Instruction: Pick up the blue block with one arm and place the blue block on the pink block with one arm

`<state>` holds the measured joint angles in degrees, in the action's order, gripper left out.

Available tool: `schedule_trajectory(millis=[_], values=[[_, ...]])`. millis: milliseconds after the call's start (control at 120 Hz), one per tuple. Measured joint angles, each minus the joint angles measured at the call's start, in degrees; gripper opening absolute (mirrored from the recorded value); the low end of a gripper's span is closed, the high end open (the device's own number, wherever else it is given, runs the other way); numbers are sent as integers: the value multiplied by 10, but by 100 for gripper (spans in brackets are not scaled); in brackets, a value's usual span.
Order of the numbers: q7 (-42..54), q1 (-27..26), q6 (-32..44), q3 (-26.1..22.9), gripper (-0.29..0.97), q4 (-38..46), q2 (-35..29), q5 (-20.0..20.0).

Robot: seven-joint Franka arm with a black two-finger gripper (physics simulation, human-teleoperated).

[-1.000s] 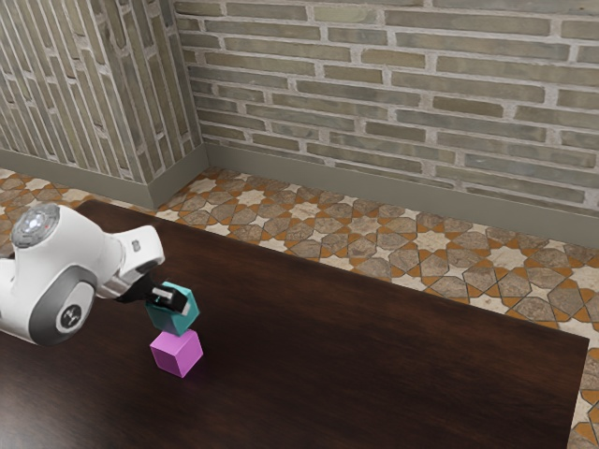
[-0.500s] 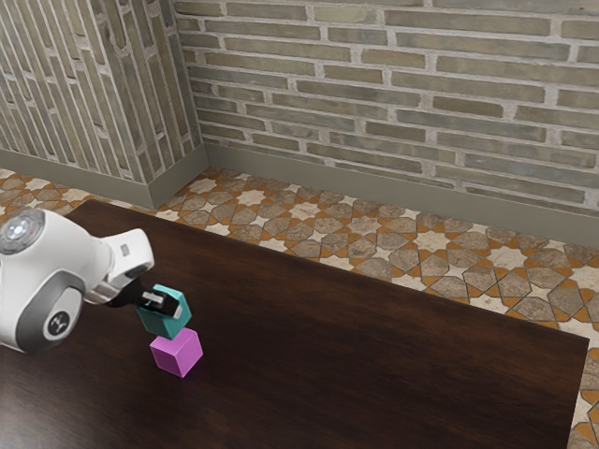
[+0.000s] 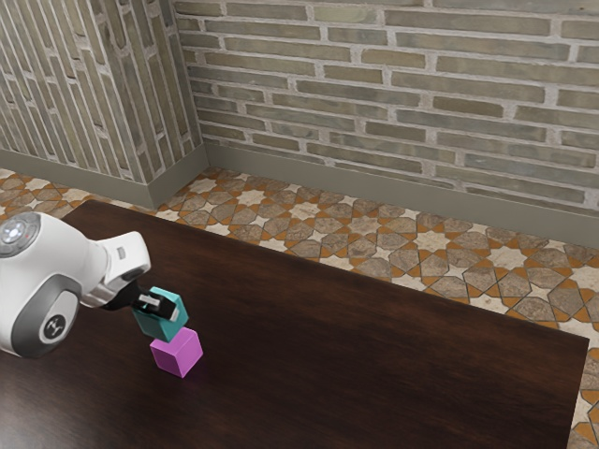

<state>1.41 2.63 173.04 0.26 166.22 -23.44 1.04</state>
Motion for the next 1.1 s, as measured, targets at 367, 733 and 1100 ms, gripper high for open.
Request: schedule_trajectory(millis=[367,733,1100], values=[[2,1,1,0,37,0,0,0],[8,1,1,1,61,-1,-2,0],[13,2,-247,42,67,-156,-6,-2]])
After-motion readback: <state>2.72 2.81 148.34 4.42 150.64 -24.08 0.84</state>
